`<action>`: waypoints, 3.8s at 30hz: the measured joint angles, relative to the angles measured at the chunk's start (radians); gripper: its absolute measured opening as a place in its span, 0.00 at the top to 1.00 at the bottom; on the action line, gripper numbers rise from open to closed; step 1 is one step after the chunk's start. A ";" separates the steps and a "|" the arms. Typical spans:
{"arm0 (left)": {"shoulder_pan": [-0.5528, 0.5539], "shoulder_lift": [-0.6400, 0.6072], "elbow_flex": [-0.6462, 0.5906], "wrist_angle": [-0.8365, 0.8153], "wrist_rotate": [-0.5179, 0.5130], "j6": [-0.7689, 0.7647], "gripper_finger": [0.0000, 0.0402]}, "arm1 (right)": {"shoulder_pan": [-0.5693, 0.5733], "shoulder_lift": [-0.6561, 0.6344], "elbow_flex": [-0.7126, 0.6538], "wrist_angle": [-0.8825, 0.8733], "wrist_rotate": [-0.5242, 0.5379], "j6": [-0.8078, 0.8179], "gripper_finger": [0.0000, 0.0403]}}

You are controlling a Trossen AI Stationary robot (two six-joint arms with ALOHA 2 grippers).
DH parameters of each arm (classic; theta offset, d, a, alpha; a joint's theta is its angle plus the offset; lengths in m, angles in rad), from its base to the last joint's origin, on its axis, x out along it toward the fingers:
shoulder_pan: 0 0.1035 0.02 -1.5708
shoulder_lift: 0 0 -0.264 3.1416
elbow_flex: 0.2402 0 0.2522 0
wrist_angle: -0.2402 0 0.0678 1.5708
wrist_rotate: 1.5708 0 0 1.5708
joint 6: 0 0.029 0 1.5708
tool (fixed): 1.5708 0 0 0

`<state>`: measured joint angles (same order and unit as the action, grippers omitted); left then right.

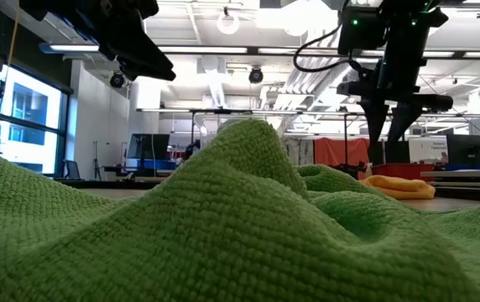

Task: Sort microfiber towel by color & place in baskets
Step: Put the orange microfiber towel into the bottom transparent bin

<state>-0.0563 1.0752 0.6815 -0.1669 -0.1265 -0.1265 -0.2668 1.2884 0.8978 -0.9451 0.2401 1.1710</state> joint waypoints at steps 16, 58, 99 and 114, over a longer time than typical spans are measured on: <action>0.000 0.000 0.000 0.000 -0.002 0.017 0.67 | -0.092 -0.001 0.187 -0.069 -0.023 -0.172 0.66; 0.000 0.019 0.000 -0.002 -0.026 0.016 0.67 | -0.007 0.312 -0.079 0.282 0.090 0.166 0.66; 0.000 0.105 0.000 0.054 -0.014 -0.027 0.67 | 0.475 -0.015 -0.029 0.029 0.425 0.260 1.00; 0.001 0.105 0.000 0.059 -0.014 -0.064 0.67 | 0.793 0.091 0.622 -0.520 0.606 0.309 1.00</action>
<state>-0.0551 1.1797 0.6819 -0.1078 -0.1406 -0.1903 0.5264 1.3790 1.5194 -1.4647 0.8458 1.4798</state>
